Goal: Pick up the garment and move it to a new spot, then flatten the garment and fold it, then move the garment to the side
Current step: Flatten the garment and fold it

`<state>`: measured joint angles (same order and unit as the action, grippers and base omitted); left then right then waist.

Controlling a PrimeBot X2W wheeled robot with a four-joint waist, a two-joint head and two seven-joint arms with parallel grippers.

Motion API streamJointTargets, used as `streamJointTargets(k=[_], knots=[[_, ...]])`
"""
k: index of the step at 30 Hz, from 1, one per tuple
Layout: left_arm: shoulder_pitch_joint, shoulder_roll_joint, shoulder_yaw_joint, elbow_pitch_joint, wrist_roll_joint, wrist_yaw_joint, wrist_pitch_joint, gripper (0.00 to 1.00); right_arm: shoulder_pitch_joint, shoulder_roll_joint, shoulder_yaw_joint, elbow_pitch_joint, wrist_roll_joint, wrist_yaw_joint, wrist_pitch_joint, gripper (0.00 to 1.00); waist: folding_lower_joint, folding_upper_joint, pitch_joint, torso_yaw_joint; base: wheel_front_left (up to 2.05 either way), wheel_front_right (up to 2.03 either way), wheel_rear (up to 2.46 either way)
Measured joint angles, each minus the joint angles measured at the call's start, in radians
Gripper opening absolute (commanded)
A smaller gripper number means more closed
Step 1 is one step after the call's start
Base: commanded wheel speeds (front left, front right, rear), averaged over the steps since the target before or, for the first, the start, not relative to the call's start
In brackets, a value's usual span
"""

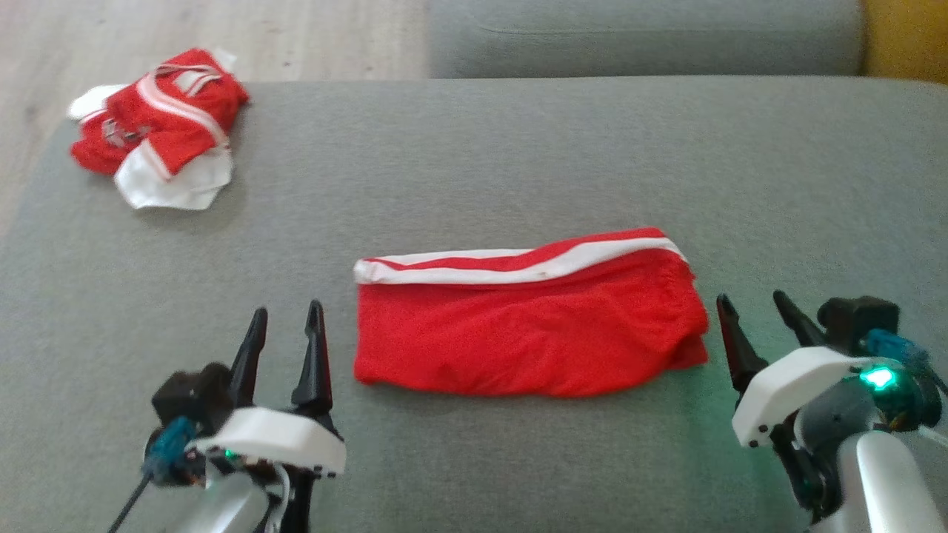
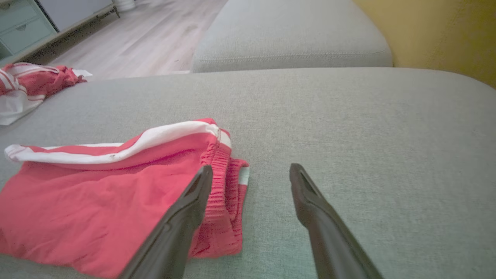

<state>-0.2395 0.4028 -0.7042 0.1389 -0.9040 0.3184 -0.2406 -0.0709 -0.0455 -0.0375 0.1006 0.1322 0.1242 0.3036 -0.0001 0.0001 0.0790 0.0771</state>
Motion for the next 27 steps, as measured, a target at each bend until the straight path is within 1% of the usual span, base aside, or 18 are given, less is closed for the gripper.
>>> streamJointTargets(k=[3,6,11,15,17,18,19,20,22,23,24,27], knots=[[0.047,0.001,0.017,-0.029,0.0,0.017,-0.005,1.0,-0.01,0.0,0.001,0.048,-0.01,0.0,0.029,1.0,0.0,0.0,-0.007,0.037,0.0,0.0,0.0],[0.084,0.001,0.028,-0.049,0.008,0.022,-0.008,1.0,-0.046,0.0,-0.013,0.126,-0.003,0.0,0.063,1.0,0.0,0.0,-0.01,0.073,0.0,0.0,0.0],[0.109,-0.001,0.037,-0.056,0.017,0.022,-0.009,1.0,-0.09,-0.001,-0.067,0.255,-0.019,0.0,0.085,1.0,0.0001,0.0,-0.005,0.129,0.0,0.0,0.0],[0.11,-0.004,0.049,-0.062,0.026,0.021,-0.009,1.0,-0.093,0.0,-0.078,0.345,0.017,0.0,0.115,1.0,0.0001,0.0,0.0,0.158,0.0,0.0,0.0],[0.114,-0.004,0.053,-0.062,0.028,0.021,-0.009,1.0,-0.105,-0.001,-0.077,0.364,0.041,0.0,0.12,1.0,0.0001,0.0,-0.001,0.163,0.0,0.0,0.0],[0.118,-0.005,0.053,-0.062,0.034,0.021,-0.009,1.0,-0.113,-0.001,-0.075,0.372,0.045,0.0,0.121,0.95,0.0001,0.0,-0.003,0.164,0.0,0.0,0.0],[0.118,-0.005,0.053,-0.062,0.034,0.021,-0.009,1.0,-0.113,-0.001,-0.075,0.372,0.045,0.0,0.121,0.71,0.0001,0.0,-0.003,0.164,0.0,0.0,0.0],[0.122,-0.006,0.053,-0.063,0.034,0.021,-0.009,1.0,-0.12,-0.002,-0.071,0.382,0.045,0.0,0.121,0.53,0.0001,0.0,-0.005,0.164,0.0,0.0,0.0],[0.126,-0.008,0.054,-0.064,0.034,0.02,-0.009,1.0,-0.127,-0.002,-0.063,0.395,0.048,0.0,0.119,0.28,0.0001,0.0,-0.01,0.158,0.0,0.0,0.0],[0.127,-0.008,0.055,-0.068,0.034,0.017,-0.009,1.0,-0.128,-0.002,-0.054,0.402,0.053,0.0,0.108,0.02,0.0001,0.0,-0.016,0.149,0.0,0.0,0.0],[0.127,-0.008,0.055,-0.072,0.034,0.016,-0.009,1.0,-0.129,-0.003,-0.052,0.405,0.053,0.0,0.102,0.0,0.0001,0.0,-0.02,0.143,0.0,0.0,0.0],[0.128,-0.015,0.056,-0.083,0.034,0.015,-0.009,1.0,-0.134,-0.007,-0.039,0.412,0.058,0.0,0.1,0.0,0.0001,0.0,-0.031,0.123,0.0,0.0,0.0]])
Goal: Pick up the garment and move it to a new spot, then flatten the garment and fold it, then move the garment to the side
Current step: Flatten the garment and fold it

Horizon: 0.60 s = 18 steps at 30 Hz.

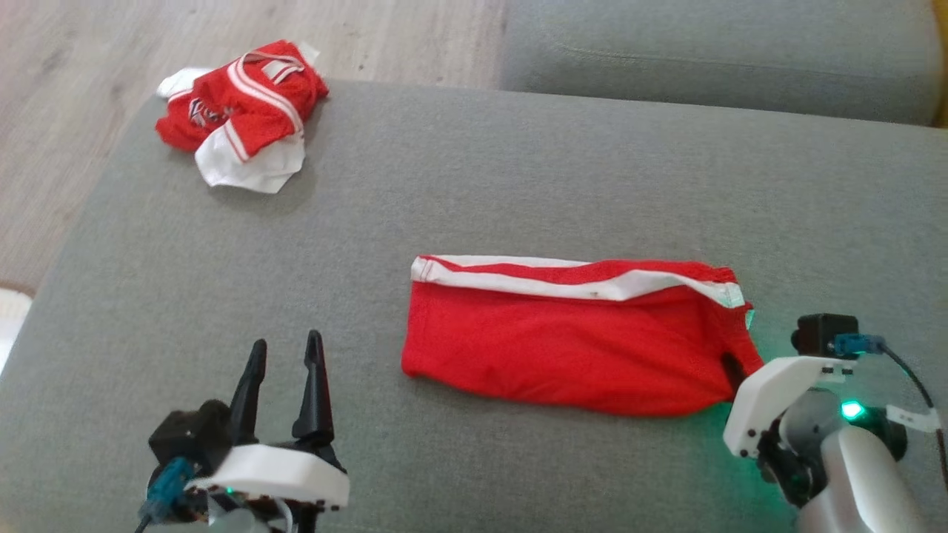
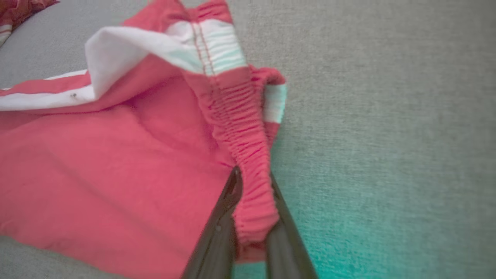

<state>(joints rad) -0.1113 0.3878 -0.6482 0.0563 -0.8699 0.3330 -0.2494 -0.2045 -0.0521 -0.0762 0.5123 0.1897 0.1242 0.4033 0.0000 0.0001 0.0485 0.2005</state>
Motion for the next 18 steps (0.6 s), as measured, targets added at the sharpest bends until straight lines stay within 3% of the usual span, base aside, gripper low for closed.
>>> streamJointTargets(k=[11,18], knots=[[0.021,-0.012,-0.004,-0.025,0.008,0.002,0.0,1.0,0.023,-0.158,-0.104,-0.048,0.042,0.0,0.029,0.0,0.0,0.0,-0.027,-0.072,0.0,0.0,0.0],[0.03,-0.017,-0.004,-0.026,0.009,0.002,0.0,1.0,0.076,-0.112,-0.077,-0.158,0.162,0.0,0.083,0.0,0.0,0.0,-0.026,-0.097,0.0,0.0,0.0]])
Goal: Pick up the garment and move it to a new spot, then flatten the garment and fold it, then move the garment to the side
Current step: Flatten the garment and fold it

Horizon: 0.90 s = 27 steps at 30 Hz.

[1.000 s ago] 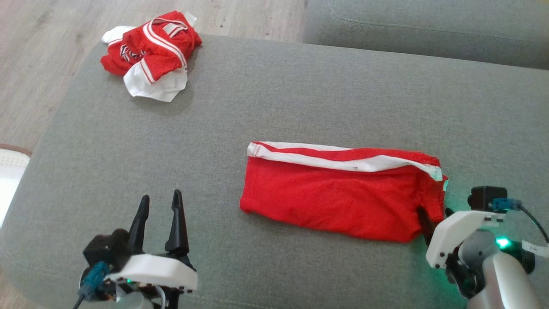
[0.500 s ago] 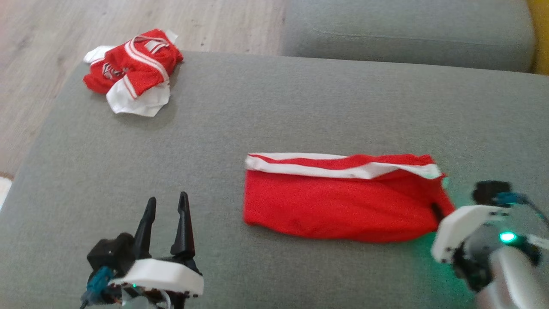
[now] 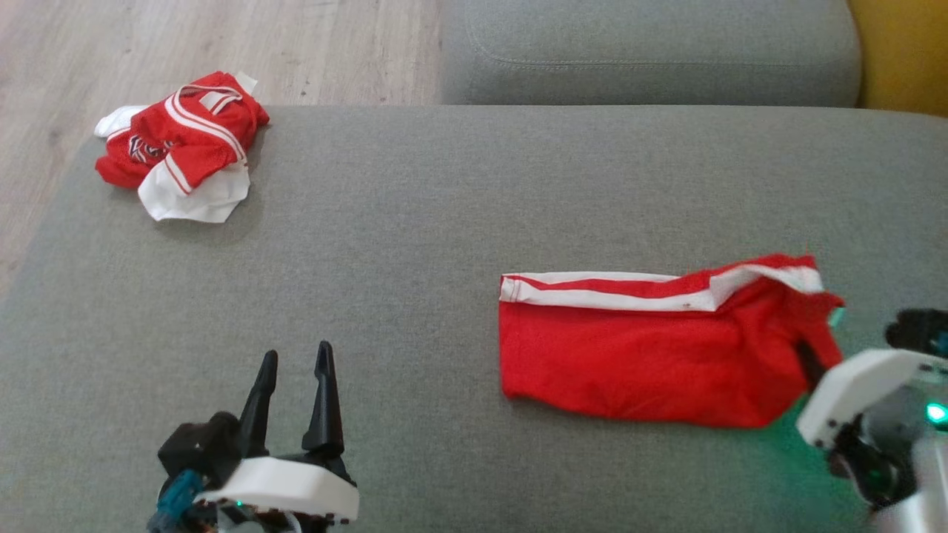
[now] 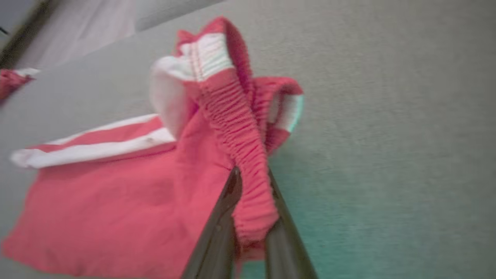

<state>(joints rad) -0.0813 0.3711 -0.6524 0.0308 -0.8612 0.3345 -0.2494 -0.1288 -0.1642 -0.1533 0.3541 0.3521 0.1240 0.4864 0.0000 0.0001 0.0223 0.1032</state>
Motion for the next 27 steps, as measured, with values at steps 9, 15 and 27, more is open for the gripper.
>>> streamJointTargets(k=[9,15,27], knots=[[0.0,-0.001,-0.005,0.004,0.0,-0.002,0.0,1.0,-0.002,0.057,0.148,-0.217,0.115,0.0,0.069,0.0,-0.0001,0.0,-0.015,0.021,0.0,0.0,0.0],[0.0,-0.002,-0.006,0.003,0.0,-0.002,0.001,1.0,-0.008,0.091,0.26,-0.209,0.116,0.0,0.076,0.0,-0.0001,0.0,-0.011,0.056,0.0,0.0,0.0],[-0.015,-0.027,-0.003,0.023,0.009,-0.018,0.001,1.0,-0.127,0.102,0.433,0.005,0.143,0.0,-0.041,1.0,0.0001,0.0,0.024,0.113,0.0,0.0,0.0]])
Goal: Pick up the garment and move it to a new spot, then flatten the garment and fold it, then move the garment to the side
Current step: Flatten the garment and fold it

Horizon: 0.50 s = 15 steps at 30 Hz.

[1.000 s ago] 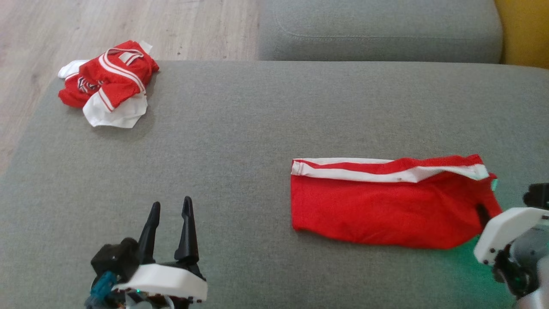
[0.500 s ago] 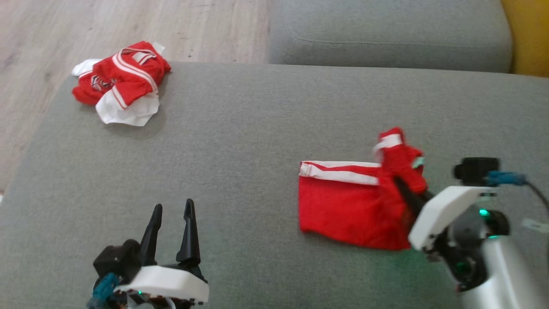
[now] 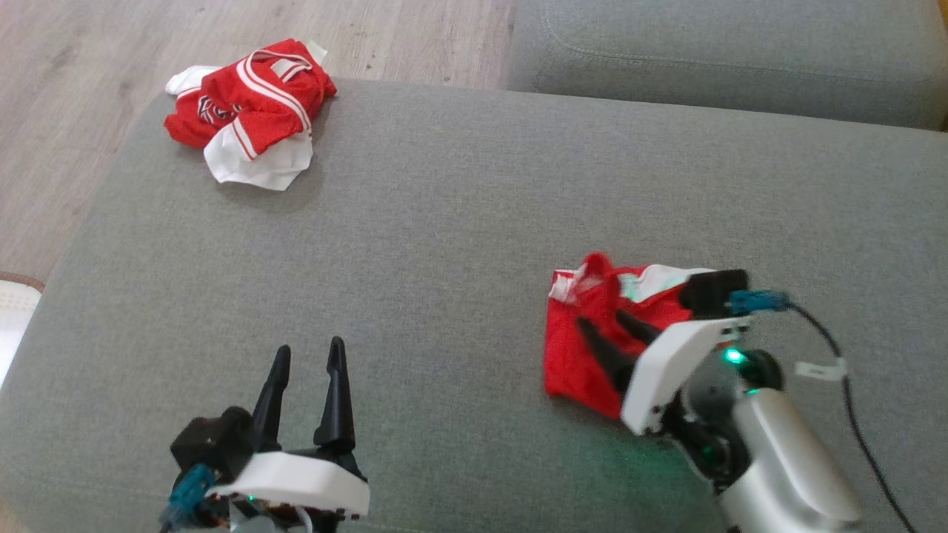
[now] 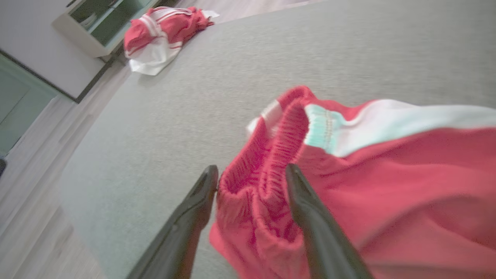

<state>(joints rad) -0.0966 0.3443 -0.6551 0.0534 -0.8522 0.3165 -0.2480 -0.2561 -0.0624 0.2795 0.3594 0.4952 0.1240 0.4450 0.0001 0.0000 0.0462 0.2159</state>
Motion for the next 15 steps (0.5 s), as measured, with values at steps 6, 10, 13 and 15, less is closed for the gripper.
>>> streamJointTargets(k=[6,10,13,15], knots=[[0.0,-0.006,0.006,0.007,0.0,-0.001,0.0,1.0,-0.011,0.001,0.117,-0.044,0.027,0.0,-0.043,1.0,-0.0001,0.0,-0.004,-0.013,0.0,0.0,0.0],[0.0,-0.011,0.008,0.007,0.01,-0.006,-0.001,1.0,-0.012,0.001,0.11,-0.067,-0.046,0.0,-0.097,1.0,0.0,0.0,-0.006,-0.027,0.0,0.0,0.0],[0.0,-0.013,0.008,0.007,0.022,-0.009,-0.001,1.0,-0.015,0.001,0.063,-0.089,-0.142,0.0,-0.167,1.0,-0.0001,0.0,-0.011,-0.04,0.0,0.0,0.0],[0.0,-0.015,0.008,0.007,0.029,-0.01,-0.001,1.0,-0.012,0.001,0.019,-0.104,-0.174,0.0,-0.205,1.0,-0.0001,0.0,-0.016,-0.05,0.0,0.0,0.0]])
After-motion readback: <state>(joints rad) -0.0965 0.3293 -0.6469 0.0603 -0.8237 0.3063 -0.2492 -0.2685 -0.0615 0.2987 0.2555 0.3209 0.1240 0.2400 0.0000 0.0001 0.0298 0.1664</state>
